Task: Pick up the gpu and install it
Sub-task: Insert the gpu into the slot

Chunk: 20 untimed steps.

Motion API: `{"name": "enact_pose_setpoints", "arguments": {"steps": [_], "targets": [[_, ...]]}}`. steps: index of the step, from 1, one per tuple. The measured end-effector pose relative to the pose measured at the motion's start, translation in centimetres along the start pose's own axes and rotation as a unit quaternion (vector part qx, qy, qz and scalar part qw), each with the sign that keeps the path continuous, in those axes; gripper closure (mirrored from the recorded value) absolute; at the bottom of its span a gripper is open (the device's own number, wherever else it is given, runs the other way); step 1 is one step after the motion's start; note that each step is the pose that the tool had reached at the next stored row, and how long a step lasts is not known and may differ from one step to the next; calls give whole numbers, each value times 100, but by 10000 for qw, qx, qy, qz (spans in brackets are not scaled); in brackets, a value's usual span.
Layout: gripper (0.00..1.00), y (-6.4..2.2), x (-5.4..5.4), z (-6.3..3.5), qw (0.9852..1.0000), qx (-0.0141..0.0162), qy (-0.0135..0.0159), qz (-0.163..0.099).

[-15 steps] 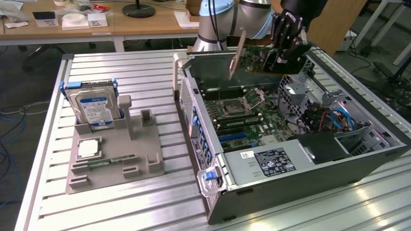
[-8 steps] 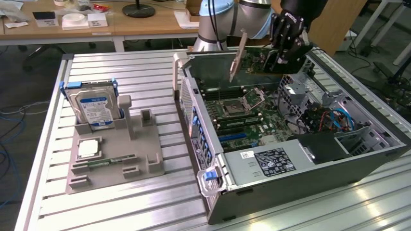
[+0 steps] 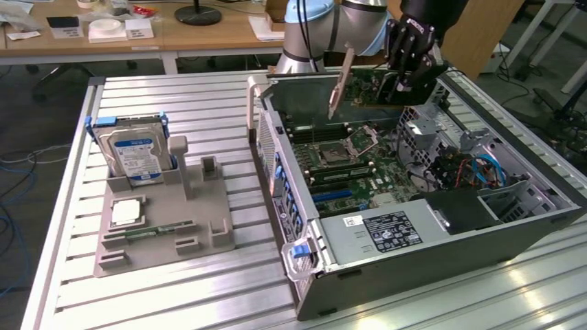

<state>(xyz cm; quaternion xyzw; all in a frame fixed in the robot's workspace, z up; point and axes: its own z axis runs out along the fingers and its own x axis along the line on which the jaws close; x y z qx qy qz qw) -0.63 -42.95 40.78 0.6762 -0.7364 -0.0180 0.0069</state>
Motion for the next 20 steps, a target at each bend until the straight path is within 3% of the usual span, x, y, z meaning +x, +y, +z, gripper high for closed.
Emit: {"name": "enact_pose_setpoints", "arguments": {"steps": [2, 5, 8, 11, 13, 17, 20], "targets": [[72, 0, 1, 2, 10000, 4, -12, -1], [72, 1, 0, 13, 10000, 9, -56, -4], [72, 0, 1, 19, 9999, 6, -54, -138], [72, -1, 1, 29, 9998, 32, -54, -183], [72, -1, 1, 39, 9998, 79, -58, -185], [72, -2, 1, 60, 9996, 222, -67, -188], [72, -3, 1, 68, 9995, 263, -69, -190]]}}
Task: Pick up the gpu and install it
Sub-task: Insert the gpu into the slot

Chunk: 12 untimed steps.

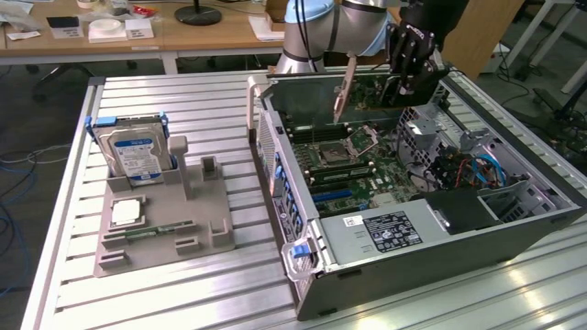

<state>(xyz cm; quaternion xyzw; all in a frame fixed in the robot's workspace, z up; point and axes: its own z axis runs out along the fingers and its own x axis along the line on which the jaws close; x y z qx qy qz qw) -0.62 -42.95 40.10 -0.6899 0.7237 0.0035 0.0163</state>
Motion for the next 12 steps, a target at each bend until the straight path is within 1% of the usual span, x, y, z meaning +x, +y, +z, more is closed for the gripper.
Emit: {"name": "enact_pose_setpoints", "arguments": {"steps": [5, 12], "targets": [[72, 1, 0, 9, 10000, 21, -2, 0], [72, 1, 1, 26, 10000, 30, -3, 0]]}}
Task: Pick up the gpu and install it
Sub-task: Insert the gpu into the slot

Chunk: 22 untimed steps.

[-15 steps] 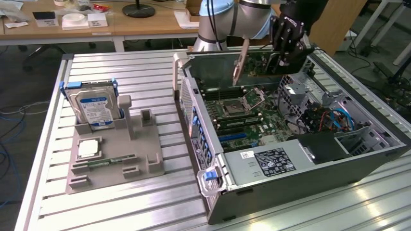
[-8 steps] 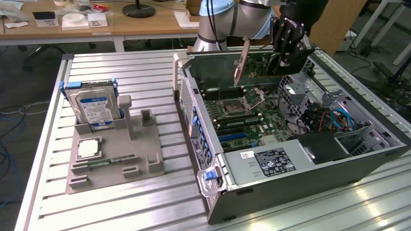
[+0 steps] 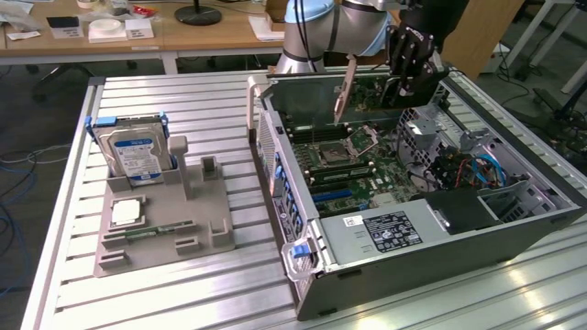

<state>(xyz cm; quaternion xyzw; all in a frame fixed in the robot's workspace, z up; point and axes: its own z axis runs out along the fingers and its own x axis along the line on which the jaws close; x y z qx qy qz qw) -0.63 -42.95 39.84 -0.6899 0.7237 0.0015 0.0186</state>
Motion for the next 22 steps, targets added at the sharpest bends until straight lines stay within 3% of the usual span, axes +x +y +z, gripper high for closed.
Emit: {"name": "enact_pose_setpoints", "arguments": {"steps": [22], "targets": [[72, 2, 2, 76, 10000, 7, -1, 0]]}}
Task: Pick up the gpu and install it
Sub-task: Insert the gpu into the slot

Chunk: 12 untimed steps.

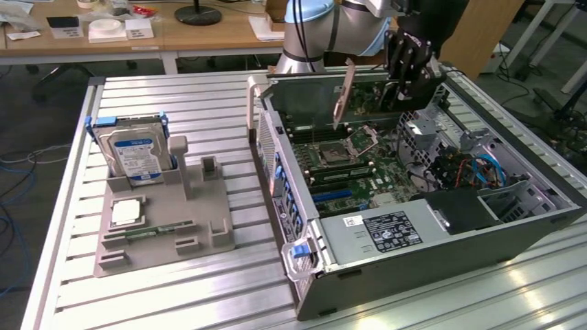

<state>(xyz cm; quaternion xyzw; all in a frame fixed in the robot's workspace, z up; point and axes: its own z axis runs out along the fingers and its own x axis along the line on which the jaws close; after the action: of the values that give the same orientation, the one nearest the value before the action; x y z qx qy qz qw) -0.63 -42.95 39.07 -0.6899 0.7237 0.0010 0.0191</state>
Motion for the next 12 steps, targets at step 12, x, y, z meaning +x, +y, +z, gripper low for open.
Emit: {"name": "enact_pose_setpoints", "arguments": {"steps": [12], "targets": [[72, 1, 1, 39, 10000, 0, 0, 0]]}}
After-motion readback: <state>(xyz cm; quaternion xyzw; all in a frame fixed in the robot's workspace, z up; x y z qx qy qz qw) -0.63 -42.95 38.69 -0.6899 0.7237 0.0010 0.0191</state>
